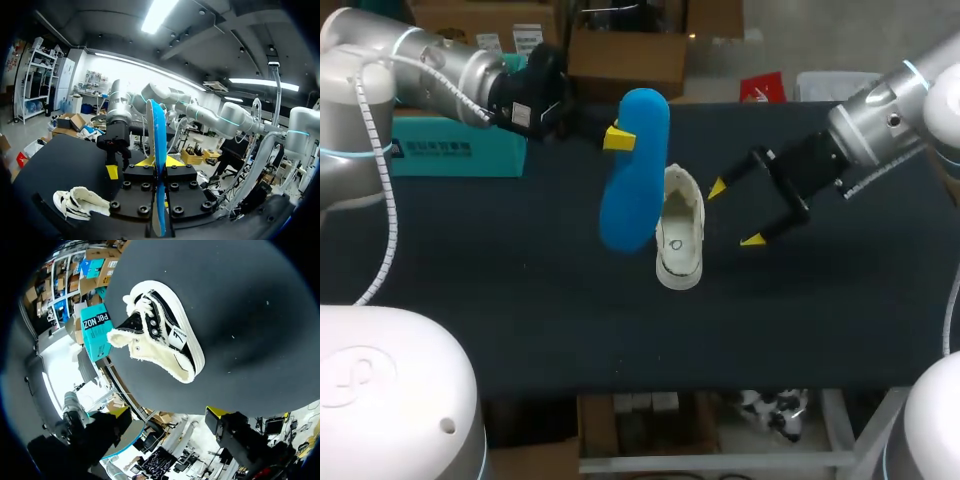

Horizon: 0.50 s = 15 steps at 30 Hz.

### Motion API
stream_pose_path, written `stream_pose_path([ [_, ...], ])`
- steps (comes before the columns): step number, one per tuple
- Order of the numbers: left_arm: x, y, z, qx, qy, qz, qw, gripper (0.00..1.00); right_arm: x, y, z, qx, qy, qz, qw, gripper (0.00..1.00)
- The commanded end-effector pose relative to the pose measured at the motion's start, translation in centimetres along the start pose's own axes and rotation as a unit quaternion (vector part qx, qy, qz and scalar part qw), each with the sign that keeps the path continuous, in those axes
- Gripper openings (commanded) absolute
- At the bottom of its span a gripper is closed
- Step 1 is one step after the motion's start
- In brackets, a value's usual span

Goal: Open the shoe tongue, take the insole out of the shoe, put the insole back into the shoe, and pack the shoe into the shoebox

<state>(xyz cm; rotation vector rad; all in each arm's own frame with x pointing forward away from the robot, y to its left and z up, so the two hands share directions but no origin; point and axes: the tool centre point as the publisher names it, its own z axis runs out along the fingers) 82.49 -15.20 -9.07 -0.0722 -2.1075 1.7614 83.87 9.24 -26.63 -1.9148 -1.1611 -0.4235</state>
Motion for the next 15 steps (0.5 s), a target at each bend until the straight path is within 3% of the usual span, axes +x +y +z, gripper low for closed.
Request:
stream_pose_path([
  [1,0.4,-0.2,-0.4,0.017,-0.003,-0.004,1.000,0.00,-0.8,0.5,-0.2,0.030,0.048,0.037,0.998,1.00],
  [8,0.4,-1.2,-0.5,0.035,0.000,-0.020,0.999,0.00,-0.8,0.5,-0.2,0.030,0.048,0.037,0.998,1.00],
  [9,0.4,-1.3,-0.5,0.036,-0.001,-0.020,0.999,0.00,-0.7,0.5,0.0,0.046,0.054,0.060,0.996,1.00],
  [11,0.5,-1.5,-0.5,0.042,-0.002,-0.019,0.999,0.00,-0.5,0.5,0.4,0.048,0.076,0.080,0.993,1.00],
  [15,0.5,-2.0,-0.8,0.076,-0.013,-0.014,0.997,0.00,-0.1,-0.1,0.9,0.089,0.144,0.158,0.973,1.00],
])
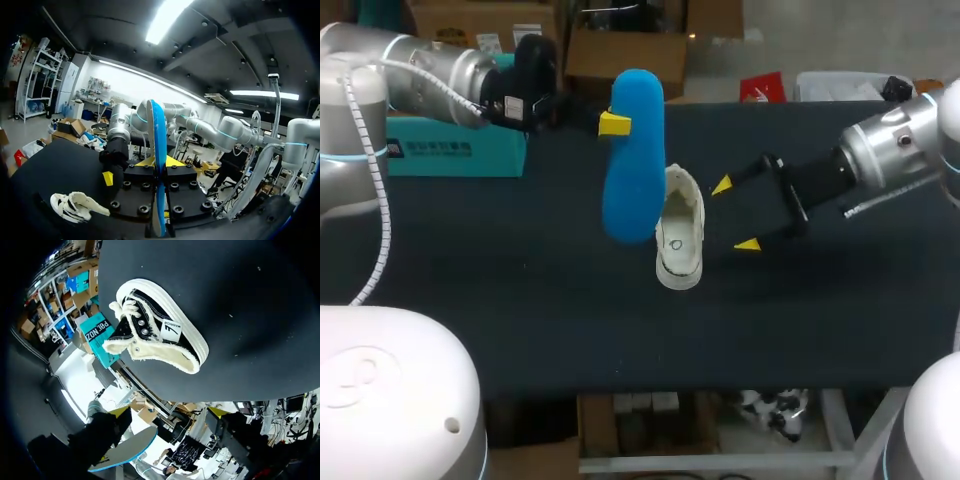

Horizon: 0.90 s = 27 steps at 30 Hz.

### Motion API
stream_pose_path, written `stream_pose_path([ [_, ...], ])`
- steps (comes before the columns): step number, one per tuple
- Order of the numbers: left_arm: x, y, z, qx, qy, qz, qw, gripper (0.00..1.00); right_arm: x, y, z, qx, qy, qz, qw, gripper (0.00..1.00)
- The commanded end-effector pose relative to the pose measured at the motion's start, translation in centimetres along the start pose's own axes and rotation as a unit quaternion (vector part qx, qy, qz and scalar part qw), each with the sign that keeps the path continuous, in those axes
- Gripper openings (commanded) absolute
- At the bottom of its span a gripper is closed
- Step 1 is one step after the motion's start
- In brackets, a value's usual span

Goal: Open the shoe tongue, take the insole out of the shoe, put the insole back into the shoe, and pack the shoe into the shoebox

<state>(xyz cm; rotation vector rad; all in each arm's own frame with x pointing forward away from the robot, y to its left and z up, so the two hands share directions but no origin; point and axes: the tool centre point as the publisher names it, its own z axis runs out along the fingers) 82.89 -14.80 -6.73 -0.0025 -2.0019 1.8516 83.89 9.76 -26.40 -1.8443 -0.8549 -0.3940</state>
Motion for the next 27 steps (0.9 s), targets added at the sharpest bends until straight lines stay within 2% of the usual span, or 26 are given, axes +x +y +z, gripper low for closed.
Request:
stream_pose_path([
  [1,0.1,0.1,0.0,0.033,-0.014,0.001,0.999,0.00,-0.7,0.1,0.7,0.035,0.064,0.064,0.995,1.00],
  [3,0.1,-0.3,0.0,0.050,-0.021,-0.008,0.999,0.00,-0.7,-0.2,0.8,0.051,0.079,0.090,0.991,1.00],
  [5,0.0,-0.6,0.1,0.057,-0.029,-0.017,0.998,0.00,-0.8,-0.4,1.0,0.047,0.085,0.098,0.990,1.00],
  [12,-0.3,-0.5,0.7,0.055,-0.064,-0.053,0.995,0.00,-1.2,-0.8,1.2,0.065,0.113,0.124,0.984,1.00],
  [16,-0.9,-0.4,0.6,0.039,-0.078,-0.100,0.991,0.00,-1.2,-0.9,1.2,0.065,0.115,0.125,0.983,1.00],
  [27,-0.9,-0.4,0.6,0.039,-0.078,-0.100,0.991,0.00,-1.2,-0.9,1.2,0.065,0.115,0.125,0.983,1.00],
])
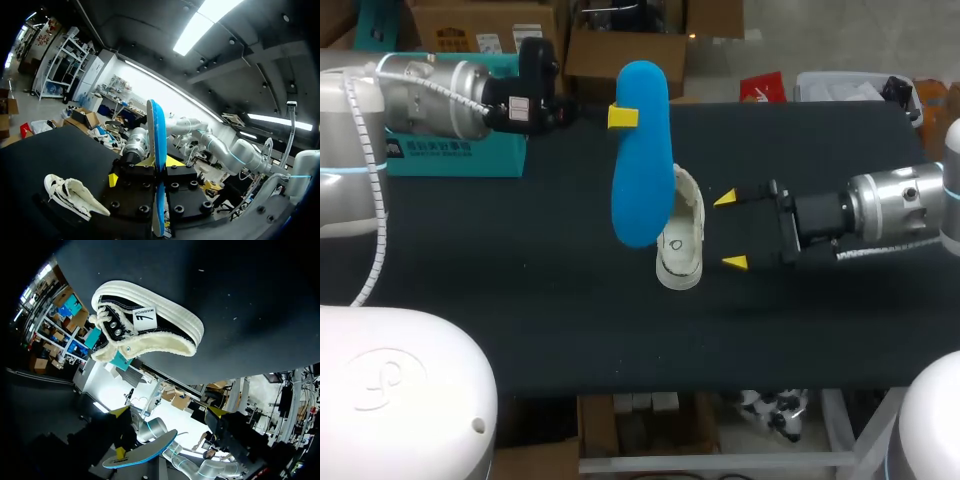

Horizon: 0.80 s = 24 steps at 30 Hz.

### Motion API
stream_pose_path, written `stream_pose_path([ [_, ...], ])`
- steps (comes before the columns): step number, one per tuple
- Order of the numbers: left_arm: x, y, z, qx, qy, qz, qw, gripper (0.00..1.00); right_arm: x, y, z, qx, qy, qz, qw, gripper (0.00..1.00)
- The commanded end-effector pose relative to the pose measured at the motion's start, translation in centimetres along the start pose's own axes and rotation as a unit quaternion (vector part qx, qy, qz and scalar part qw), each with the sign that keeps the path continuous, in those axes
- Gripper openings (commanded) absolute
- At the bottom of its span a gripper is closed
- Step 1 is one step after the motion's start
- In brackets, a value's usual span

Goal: Open the shoe tongue, take the insole out of the shoe, put the insole back into the shoe, and pack the shoe into the shoebox

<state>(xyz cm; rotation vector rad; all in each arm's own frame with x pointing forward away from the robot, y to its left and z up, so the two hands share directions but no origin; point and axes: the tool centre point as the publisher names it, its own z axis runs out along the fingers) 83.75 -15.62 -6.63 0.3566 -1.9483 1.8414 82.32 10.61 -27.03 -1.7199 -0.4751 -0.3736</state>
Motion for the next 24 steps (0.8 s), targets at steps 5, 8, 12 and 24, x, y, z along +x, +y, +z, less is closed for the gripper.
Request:
stream_pose_path([
  [5,0.1,0.1,0.1,0.002,-0.003,0.000,1.000,0.00,0.0,0.0,0.0,0.001,0.000,0.000,1.000,1.00],
  [8,0.1,0.1,0.1,0.002,-0.003,0.000,1.000,0.00,0.0,0.5,0.3,0.008,0.002,-0.008,1.000,1.00],
  [12,0.1,0.1,0.1,0.002,-0.003,0.000,1.000,0.00,0.1,1.0,0.9,0.025,0.029,0.001,0.999,1.00],
  [24,0.1,0.1,0.1,0.002,-0.003,0.000,1.000,0.00,0.0,0.9,1.3,0.020,0.030,0.046,0.998,1.00],
])
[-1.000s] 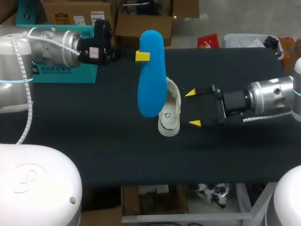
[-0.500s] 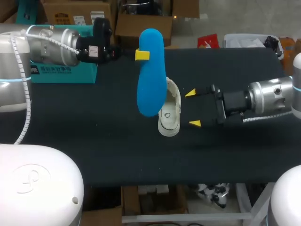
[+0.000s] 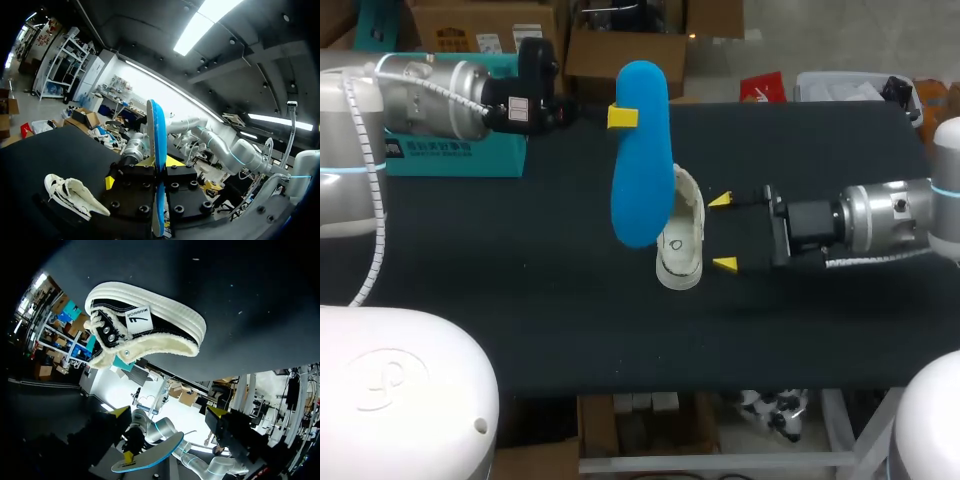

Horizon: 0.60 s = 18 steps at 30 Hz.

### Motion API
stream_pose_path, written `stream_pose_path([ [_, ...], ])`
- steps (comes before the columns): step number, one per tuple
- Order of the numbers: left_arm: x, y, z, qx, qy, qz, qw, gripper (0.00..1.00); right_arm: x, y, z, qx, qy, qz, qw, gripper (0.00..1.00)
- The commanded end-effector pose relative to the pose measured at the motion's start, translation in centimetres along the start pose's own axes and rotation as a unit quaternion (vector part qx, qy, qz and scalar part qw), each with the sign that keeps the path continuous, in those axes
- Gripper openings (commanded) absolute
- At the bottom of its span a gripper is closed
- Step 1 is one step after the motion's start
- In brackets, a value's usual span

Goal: Open the shoe tongue, take the insole out of the shoe, put the insole back into the shoe, and pack the shoe into the shoebox

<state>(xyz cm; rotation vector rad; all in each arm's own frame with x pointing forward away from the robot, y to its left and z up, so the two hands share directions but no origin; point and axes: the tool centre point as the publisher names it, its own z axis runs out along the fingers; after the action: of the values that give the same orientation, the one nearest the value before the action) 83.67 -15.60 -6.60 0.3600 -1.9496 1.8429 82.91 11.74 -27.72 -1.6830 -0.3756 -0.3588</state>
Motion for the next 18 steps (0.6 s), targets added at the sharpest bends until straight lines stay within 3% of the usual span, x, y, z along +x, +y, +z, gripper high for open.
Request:
stream_pose_path([
  [1,-0.1,0.5,0.3,-0.005,0.004,0.012,1.000,0.00,-0.3,0.2,0.0,0.001,0.003,0.016,1.000,1.00],
  [10,-1.5,3.7,2.1,-0.010,-0.003,0.108,0.994,0.00,-0.6,-0.8,0.2,-0.007,0.010,0.029,1.000,1.00],
  [18,-1.9,5.9,3.7,-0.021,-0.013,0.221,0.975,0.00,-1.0,-0.4,0.6,0.004,0.018,0.040,0.999,1.00],
])
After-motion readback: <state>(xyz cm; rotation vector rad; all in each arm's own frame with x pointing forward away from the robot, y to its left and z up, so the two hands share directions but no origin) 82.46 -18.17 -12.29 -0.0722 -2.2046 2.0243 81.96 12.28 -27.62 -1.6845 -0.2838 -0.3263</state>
